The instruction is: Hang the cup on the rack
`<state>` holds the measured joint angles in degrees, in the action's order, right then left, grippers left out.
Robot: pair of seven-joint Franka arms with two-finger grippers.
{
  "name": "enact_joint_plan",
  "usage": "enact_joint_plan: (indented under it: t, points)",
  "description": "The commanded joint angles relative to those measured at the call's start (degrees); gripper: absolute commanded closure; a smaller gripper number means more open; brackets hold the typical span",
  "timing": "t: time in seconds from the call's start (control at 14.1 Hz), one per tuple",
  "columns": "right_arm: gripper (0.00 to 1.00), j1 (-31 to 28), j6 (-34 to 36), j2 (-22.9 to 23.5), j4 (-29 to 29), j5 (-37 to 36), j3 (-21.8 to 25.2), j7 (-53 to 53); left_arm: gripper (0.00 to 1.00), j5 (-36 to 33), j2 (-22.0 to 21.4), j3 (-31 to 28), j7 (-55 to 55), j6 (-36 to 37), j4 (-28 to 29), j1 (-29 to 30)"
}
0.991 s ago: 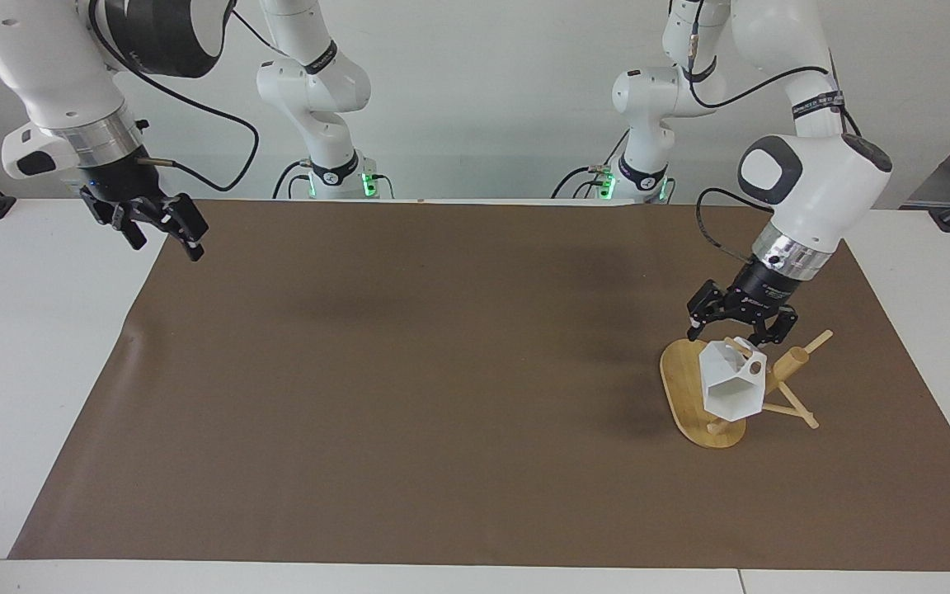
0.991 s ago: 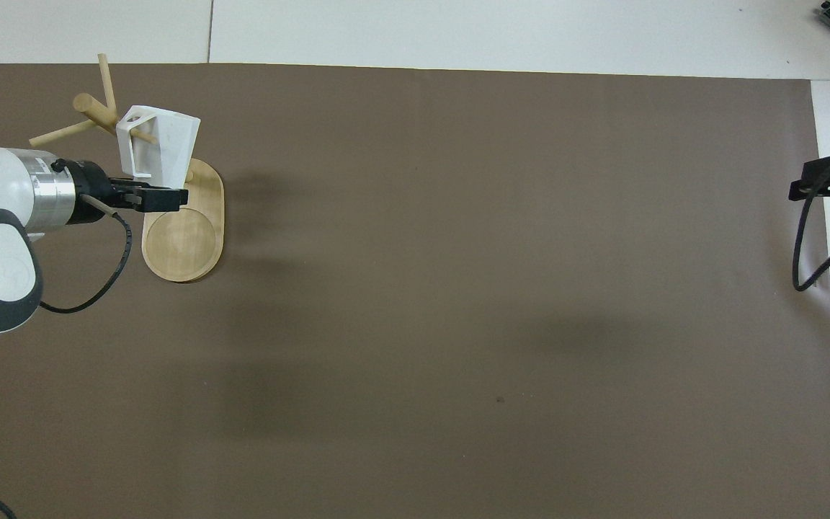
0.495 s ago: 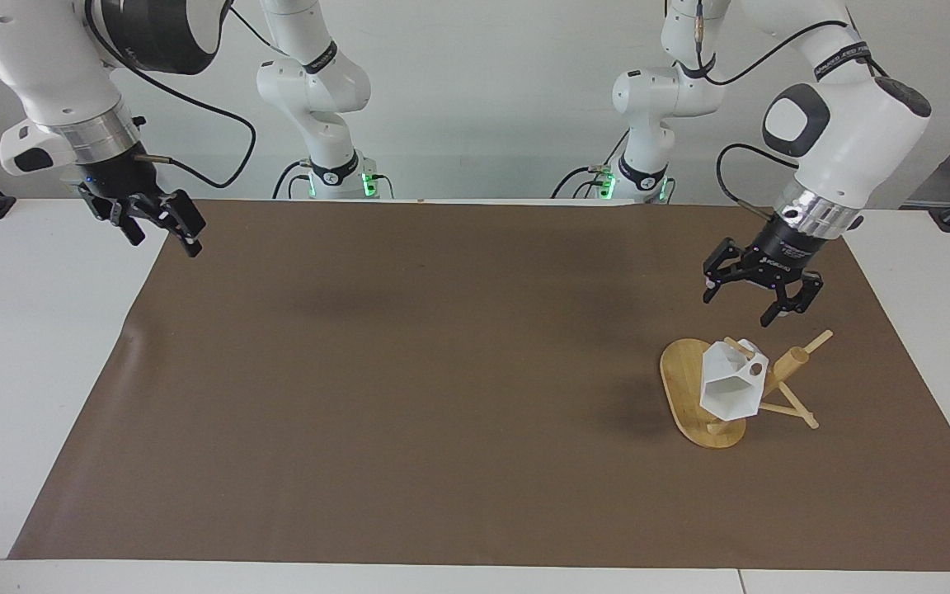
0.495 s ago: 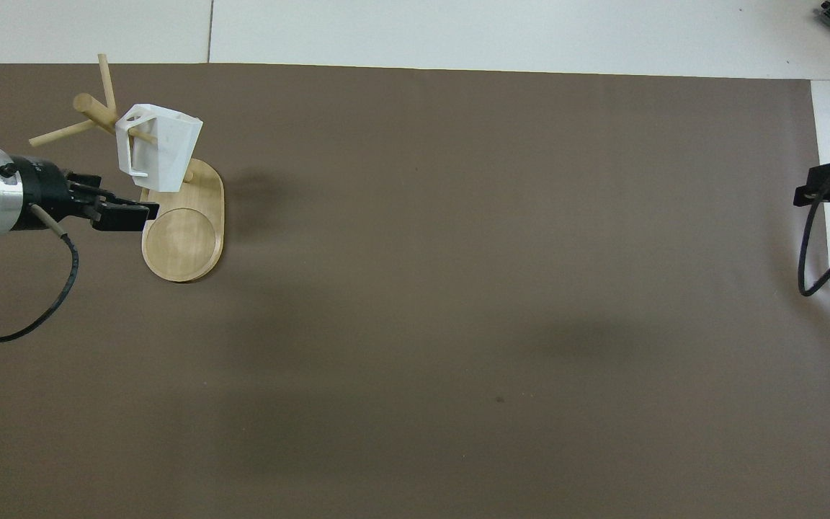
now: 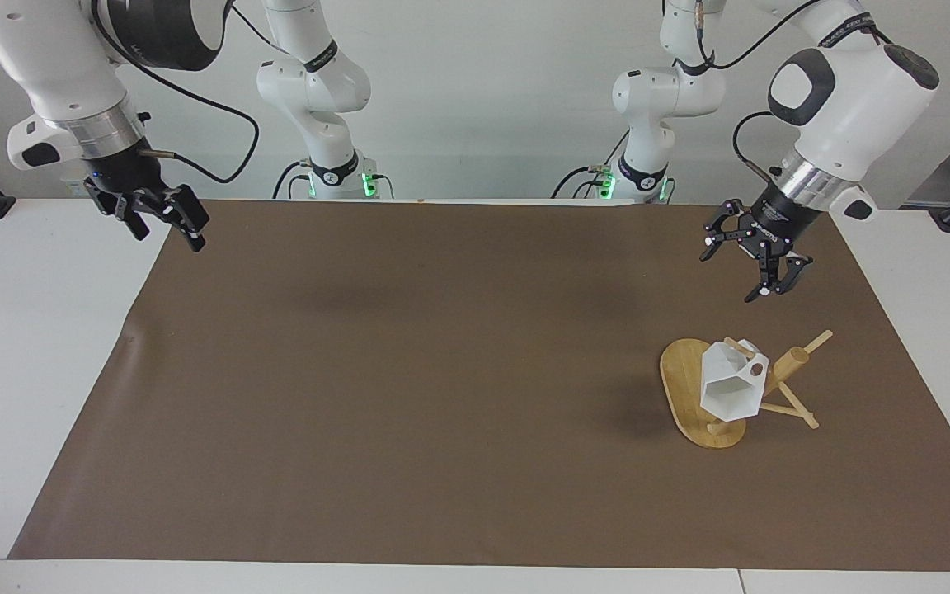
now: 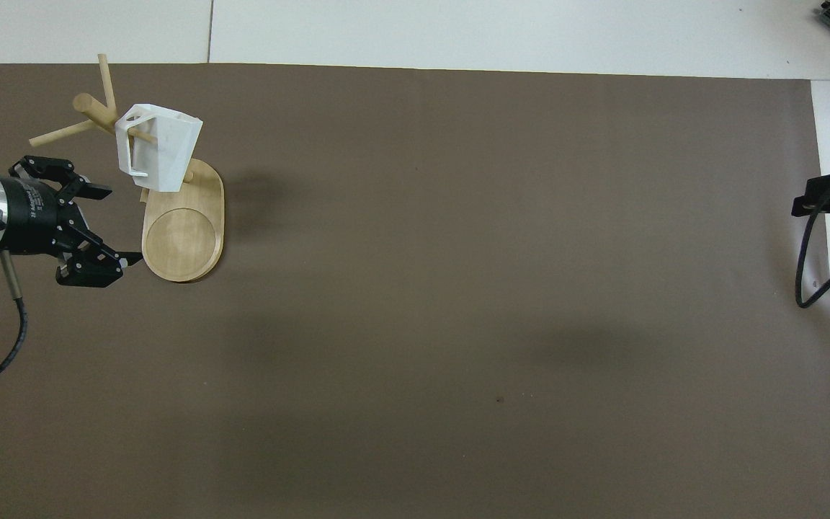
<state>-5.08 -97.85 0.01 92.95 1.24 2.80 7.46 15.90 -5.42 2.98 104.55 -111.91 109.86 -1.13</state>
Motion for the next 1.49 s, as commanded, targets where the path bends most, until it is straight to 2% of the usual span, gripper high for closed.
enact_joint_plan:
  t: [0.0, 0.14, 0.42, 0.57, 0.78, 0.99, 1.06, 1.27, 1.42]
  points:
    - [0.0, -0.28, -2.17, -1.68, 2.5, 0.17, -0.52, 0.63, 0.0, -1.49, -1.87, 0.1, -18.87, 4.67, -0.35, 0.07]
    - [0.0, -0.28, -2.96, -1.59, 2.5, 0.08, -0.52, 0.63, 0.0, -1.49, -1.61, 0.19, -29.35, 7.83, -2.36, 0.16]
    - [0.0, -0.54, -2.7, -1.59, 2.32, 0.08, -0.78, -1.2, 0.0, -2.01, -0.82, -0.07, -58.78, 15.13, -6.76, 0.51]
    - [0.0, -0.54, -2.87, -1.5, 2.23, 0.08, -0.78, -5.68, 0.0, -7.09, -0.21, 0.1, -66.27, 15.31, -7.9, -0.01]
    - [0.0, -0.54, -2.79, -1.41, 2.06, 0.17, -0.78, -6.49, 0.0, -10.09, 0.06, 0.1, -81.64, 16.01, -8.7, 0.33]
    - [0.0, -0.54, -1.82, -1.59, 2.06, 0.17, -0.87, -6.49, 0.0, -13.95, 1.64, 0.01, -96.33, 19.17, -13.08, 0.42]
    - [0.0, -0.54, -1.82, -1.59, 2.06, 0.17, -0.87, -6.49, 0.0, -15.01, 2.42, 0.01, -99.77, 19.79, -14.22, 0.42]
    - [0.0, -0.8, -1.82, -1.59, 2.06, 0.26, -0.78, -6.23, 0.0, -15.11, 3.13, -0.07, -100.94, 22.16, -17.74, 0.42]
    - [0.0, -0.8, -1.82, -1.59, 2.06, 0.26, -0.78, -6.14, 0.0, -14.94, 5.67, -0.34, -101.03, 26.71, -22.56, 1.03]
